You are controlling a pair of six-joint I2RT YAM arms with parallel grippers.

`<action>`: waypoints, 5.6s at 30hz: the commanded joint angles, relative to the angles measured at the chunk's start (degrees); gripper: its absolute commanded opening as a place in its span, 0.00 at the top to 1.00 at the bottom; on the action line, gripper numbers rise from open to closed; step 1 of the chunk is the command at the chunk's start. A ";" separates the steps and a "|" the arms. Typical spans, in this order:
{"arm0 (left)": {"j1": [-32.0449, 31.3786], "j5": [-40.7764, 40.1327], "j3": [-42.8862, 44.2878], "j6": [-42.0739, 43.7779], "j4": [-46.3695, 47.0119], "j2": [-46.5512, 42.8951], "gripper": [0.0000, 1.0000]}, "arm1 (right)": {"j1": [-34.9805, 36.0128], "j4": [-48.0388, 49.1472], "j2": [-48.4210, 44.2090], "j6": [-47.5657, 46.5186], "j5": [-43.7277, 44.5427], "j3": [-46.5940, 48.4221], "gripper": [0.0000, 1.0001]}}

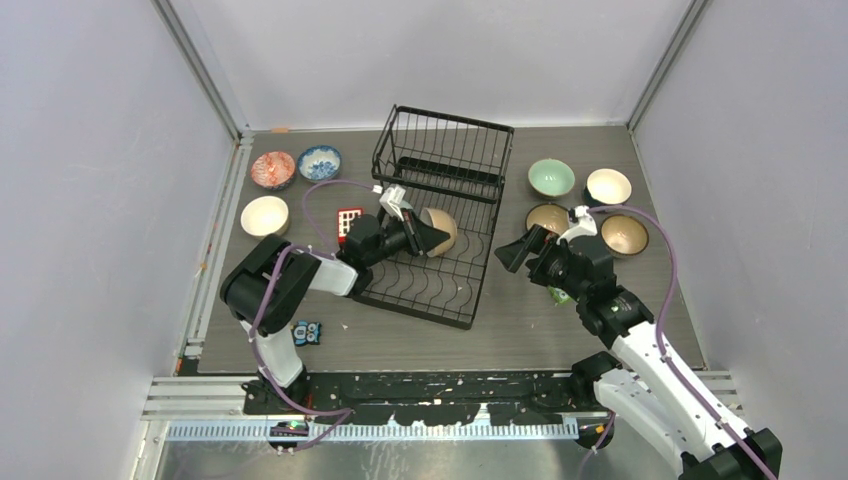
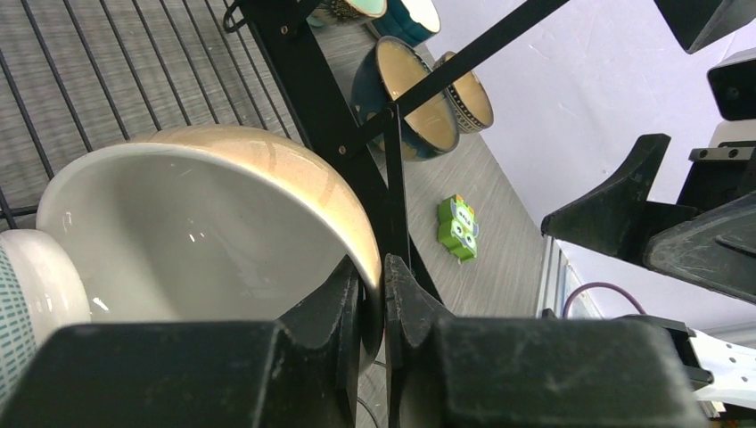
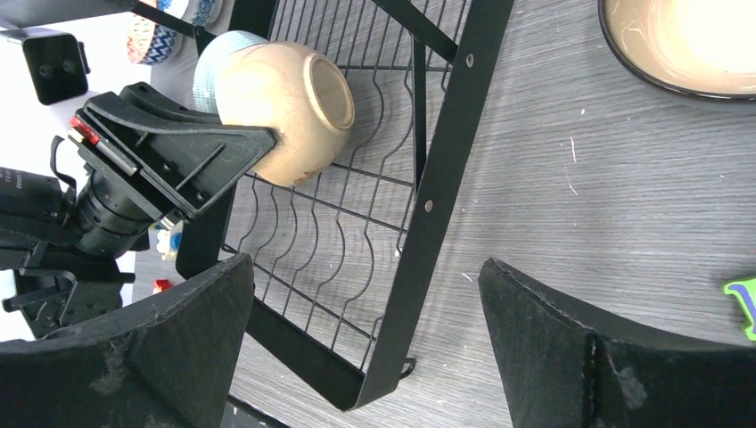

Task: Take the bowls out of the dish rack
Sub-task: Pick up the bowl from the dish rack, then place the bowl with the bowl.

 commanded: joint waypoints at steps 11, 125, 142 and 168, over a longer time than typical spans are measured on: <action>-1.51 3.94 1.20 -3.55 11.97 -7.34 1.00 | 0.35 -4.06 -3.69 -1.85 3.21 4.61 0.00; 36.75 -41.52 50.53 33.52 -101.49 5.20 0.73 | 8.00 -14.02 -11.49 -5.11 7.02 7.53 0.00; 36.08 -40.52 48.39 32.70 -100.79 -2.63 0.62 | 7.99 -13.88 -11.34 -4.98 6.94 7.97 0.00; 35.51 -38.31 44.99 32.60 -99.78 1.15 0.84 | 8.02 -15.40 -13.15 -5.52 7.96 7.82 0.00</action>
